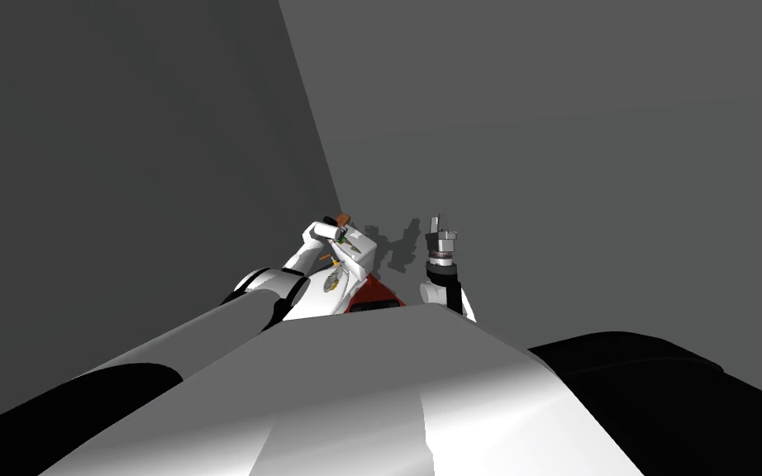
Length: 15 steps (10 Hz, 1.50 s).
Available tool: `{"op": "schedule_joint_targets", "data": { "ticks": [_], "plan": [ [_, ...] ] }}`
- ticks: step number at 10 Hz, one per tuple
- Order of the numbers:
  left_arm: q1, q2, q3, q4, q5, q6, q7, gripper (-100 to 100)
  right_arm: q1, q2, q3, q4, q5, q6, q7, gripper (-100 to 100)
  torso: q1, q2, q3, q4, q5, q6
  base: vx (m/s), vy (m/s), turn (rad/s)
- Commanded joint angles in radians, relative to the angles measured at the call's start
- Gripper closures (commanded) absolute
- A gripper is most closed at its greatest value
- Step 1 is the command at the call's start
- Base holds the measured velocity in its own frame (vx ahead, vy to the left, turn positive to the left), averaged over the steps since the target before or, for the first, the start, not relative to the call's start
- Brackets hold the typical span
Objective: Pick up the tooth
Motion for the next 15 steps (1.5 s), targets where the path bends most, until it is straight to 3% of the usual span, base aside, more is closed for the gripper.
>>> {"op": "schedule_joint_targets", "data": {
  "ticks": [1,12,14,15],
  "plan": [
    [-0.014,-0.002,-0.009,0.033,0.001,0.015,0.004,-100,0.000,0.000,0.000,0.000,0.000,0.000,0.000,0,0.000,0.000,0.000,0.000,0.000,0.000,-0.003,-0.007,-0.035],
    [-0.162,0.026,-0.093,0.290,0.077,0.194,0.003,-100,0.000,0.000,0.000,0.000,0.000,0.000,0.000,0,0.000,-0.001,0.000,0.000,0.000,0.000,0.001,-0.012,-0.062],
    [-0.178,0.028,-0.102,0.315,0.085,0.211,0.002,-100,0.000,0.000,0.000,0.000,0.000,0.000,0.000,0,0.000,-0.001,0.000,0.000,0.000,0.000,0.005,-0.011,-0.036],
    [-0.168,0.029,-0.099,0.298,0.082,0.209,0.004,-100,0.000,0.000,0.000,0.000,0.000,0.000,0.000,0,0.000,-0.001,0.000,0.000,0.000,-0.001,0.000,0.000,0.000]
  ]
}}
